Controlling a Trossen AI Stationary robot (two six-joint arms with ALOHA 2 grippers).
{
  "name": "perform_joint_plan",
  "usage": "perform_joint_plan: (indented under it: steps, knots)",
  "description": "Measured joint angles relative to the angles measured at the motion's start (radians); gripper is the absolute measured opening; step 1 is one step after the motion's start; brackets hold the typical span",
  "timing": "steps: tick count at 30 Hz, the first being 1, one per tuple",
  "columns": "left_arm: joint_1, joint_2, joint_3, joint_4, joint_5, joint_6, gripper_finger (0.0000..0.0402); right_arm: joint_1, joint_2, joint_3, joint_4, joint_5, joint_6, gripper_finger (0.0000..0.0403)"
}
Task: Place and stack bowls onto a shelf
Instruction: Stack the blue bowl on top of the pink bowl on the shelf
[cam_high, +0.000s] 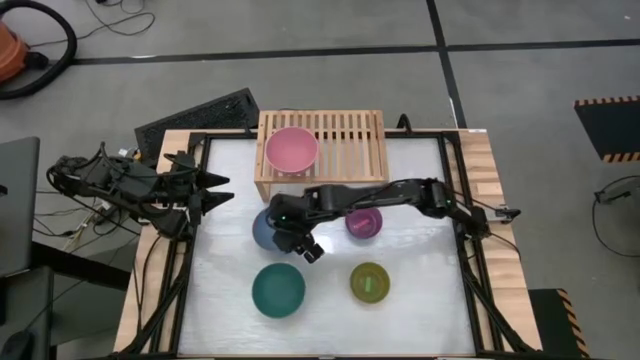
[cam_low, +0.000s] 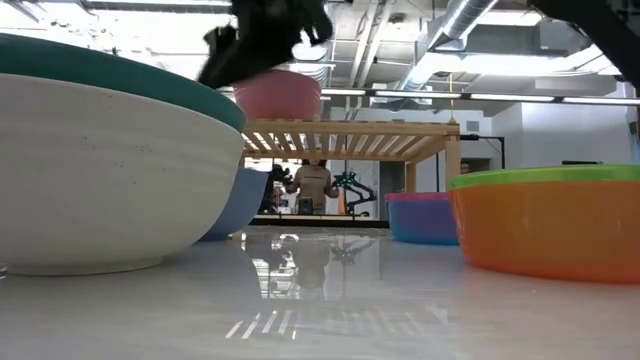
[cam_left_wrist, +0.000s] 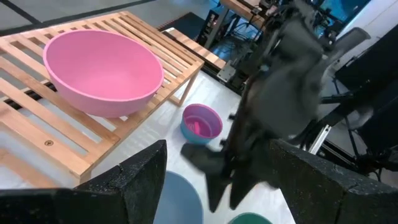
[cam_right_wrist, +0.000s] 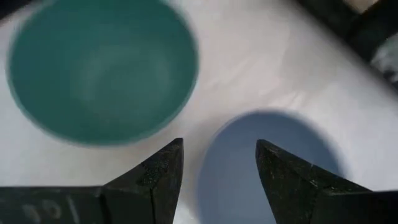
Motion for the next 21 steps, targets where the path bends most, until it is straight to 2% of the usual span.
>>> perform_joint_plan:
  steps: [12,14,17,21]
  knots:
    - [0.0,0.0,0.0,-0.009,-0.002,-0.004,0.0268,-0.024,0.126,-0.001,-0.029,-0.003,0.0,0.0225]
    - [0.0,0.0,0.0,-0.013,-0.002,-0.004,0.0268,-0.029,0.133,-0.001,-0.042,0.028,0.016,0.0221]
    - [0.0,0.0,0.0,-0.013,-0.003,-0.004,0.0268,-0.037,0.132,0.0,-0.049,0.074,0.043,0.0194]
    - [0.0,0.0,0.0,-0.014,-0.009,0.004,0.0268,-0.04,0.132,0.0,-0.055,0.12,0.091,0.0112]
